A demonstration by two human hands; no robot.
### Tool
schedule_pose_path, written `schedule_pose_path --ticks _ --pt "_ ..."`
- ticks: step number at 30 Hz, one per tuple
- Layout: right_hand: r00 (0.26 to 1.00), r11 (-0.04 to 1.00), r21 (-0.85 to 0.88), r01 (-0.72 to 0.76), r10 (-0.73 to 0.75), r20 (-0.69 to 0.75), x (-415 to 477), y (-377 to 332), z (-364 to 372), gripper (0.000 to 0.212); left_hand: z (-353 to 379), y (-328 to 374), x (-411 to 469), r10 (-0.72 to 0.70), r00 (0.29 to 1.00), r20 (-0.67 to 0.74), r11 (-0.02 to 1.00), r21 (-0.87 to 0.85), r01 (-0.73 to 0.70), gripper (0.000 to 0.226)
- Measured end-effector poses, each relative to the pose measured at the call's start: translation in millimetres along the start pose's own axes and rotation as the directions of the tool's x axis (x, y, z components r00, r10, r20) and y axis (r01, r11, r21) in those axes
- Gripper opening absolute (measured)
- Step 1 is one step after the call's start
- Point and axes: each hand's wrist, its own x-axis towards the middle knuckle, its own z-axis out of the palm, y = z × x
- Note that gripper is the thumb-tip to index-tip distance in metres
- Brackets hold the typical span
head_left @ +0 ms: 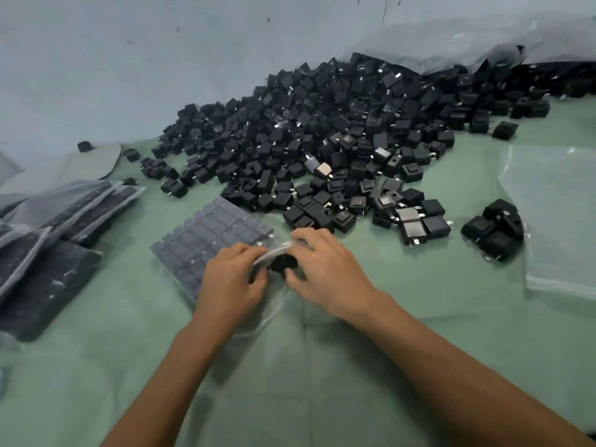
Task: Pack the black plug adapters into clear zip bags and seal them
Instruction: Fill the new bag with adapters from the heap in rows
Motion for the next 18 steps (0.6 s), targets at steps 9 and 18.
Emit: schedule_pose_path --ticks 9,18 --pt "0.992 0.989 -0.082 -0.121 0.118 -0.039 0 -5 10 0.037 5 -9 2 0.112 0.993 0.028 0.993 0.035 -0.113 0.028" --pt "0.992 0.986 -0.121 -0.119 0.122 0.020 7 -11 14 0.039 5 -14 1 0.016 0.999 0.043 0.999 -0.034 -0.014 0.037"
